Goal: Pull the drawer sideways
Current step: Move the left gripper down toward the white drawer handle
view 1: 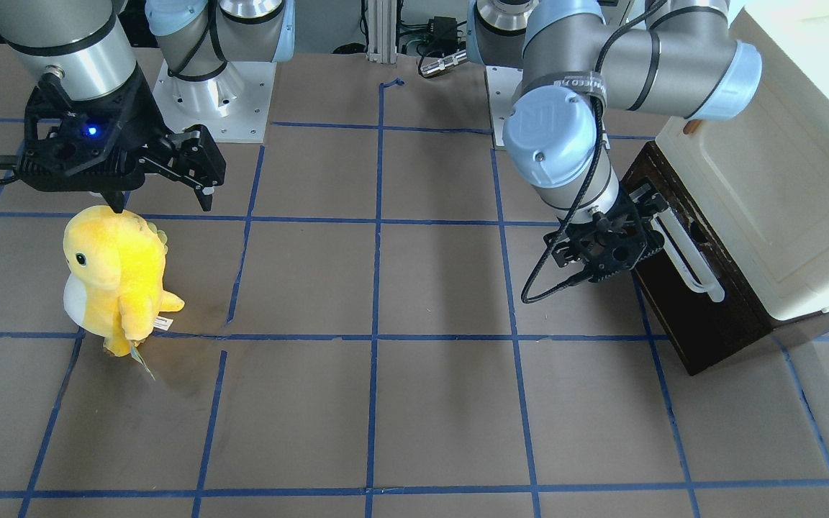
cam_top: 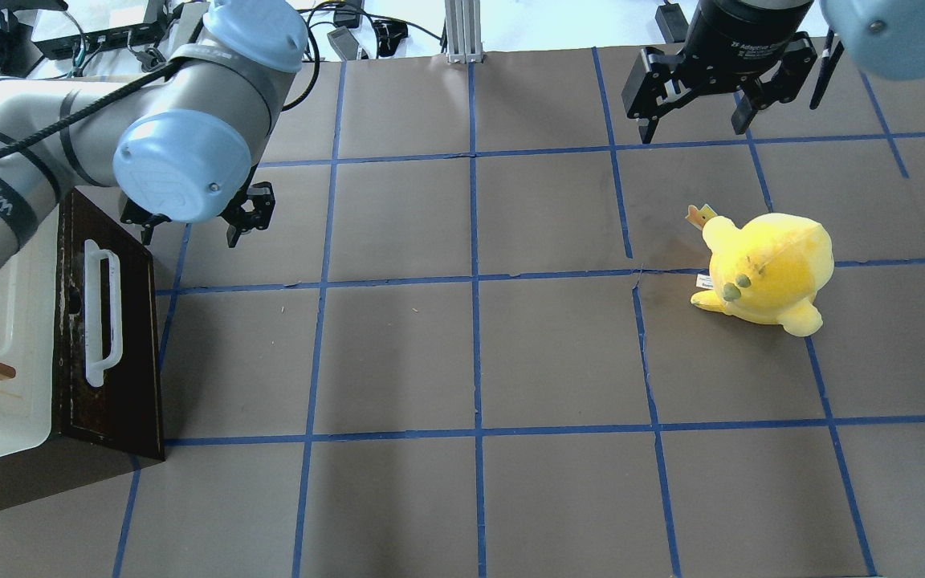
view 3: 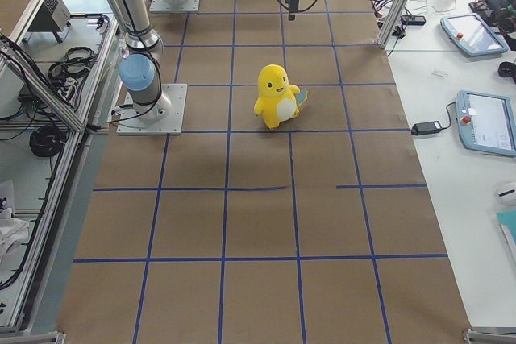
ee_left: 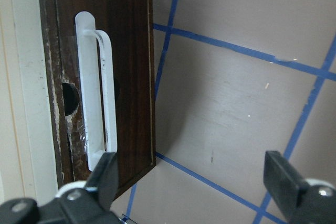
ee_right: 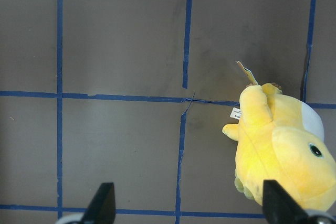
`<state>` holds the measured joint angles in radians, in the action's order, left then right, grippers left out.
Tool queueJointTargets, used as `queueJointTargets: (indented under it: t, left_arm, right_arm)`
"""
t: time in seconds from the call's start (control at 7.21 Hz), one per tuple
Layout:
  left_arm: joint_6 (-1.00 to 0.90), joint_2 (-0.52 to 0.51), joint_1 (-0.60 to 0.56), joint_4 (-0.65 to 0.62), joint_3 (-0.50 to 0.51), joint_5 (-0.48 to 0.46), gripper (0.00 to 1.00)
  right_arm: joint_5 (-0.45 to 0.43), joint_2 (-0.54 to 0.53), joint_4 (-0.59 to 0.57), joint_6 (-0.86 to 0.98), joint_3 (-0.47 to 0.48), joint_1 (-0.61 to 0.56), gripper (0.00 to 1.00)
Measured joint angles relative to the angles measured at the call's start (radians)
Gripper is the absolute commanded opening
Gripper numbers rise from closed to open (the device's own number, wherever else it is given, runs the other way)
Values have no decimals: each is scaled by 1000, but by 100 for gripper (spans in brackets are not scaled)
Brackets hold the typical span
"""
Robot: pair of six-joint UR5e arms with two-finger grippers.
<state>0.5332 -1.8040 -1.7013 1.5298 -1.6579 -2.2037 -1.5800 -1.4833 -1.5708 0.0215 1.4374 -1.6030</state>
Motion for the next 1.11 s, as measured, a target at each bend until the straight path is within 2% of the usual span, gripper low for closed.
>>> queueJointTargets:
  t: [0.28, 0.69, 1.11]
  left_arm:
    - [92, -69, -20, 22, -45, -136, 100]
    - [162, -119, -24, 136, -117, -347, 100]
    - [197, -144, -23, 186, -175, -475, 100]
  right_arm:
    - [0, 0, 0, 0, 0, 0, 100]
    - [0, 0, 0, 0, 0, 0, 100]
    - [0, 0, 0, 0, 0, 0, 100]
